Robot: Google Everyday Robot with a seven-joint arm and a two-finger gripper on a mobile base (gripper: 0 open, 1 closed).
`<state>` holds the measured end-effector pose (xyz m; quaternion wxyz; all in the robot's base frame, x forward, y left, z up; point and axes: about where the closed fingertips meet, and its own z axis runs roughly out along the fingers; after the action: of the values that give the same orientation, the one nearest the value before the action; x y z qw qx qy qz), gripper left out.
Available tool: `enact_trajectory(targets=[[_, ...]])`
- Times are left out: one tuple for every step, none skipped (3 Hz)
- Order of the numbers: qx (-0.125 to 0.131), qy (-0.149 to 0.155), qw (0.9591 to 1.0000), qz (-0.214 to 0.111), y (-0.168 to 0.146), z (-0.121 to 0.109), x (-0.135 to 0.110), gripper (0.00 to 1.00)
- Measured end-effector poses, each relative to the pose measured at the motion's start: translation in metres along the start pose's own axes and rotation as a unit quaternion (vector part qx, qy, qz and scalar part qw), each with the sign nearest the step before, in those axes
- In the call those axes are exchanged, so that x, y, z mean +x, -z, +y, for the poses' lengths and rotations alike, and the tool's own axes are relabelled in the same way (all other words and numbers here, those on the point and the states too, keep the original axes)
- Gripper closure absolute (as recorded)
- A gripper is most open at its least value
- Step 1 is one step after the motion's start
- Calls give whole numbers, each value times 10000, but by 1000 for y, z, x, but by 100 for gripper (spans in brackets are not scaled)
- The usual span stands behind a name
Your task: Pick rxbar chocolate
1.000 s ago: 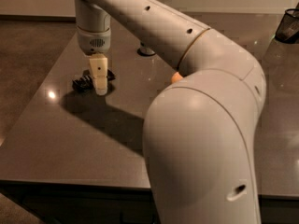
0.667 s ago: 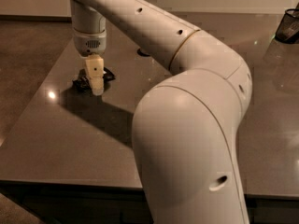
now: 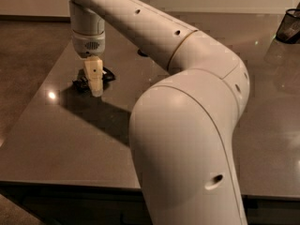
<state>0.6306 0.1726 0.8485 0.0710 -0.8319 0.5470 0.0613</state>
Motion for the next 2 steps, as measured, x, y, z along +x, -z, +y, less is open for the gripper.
enact_trajectory(targets=[[-30, 35, 9999, 96, -10, 2, 2, 0], [-60, 49, 9998, 161, -16, 2, 3, 0]])
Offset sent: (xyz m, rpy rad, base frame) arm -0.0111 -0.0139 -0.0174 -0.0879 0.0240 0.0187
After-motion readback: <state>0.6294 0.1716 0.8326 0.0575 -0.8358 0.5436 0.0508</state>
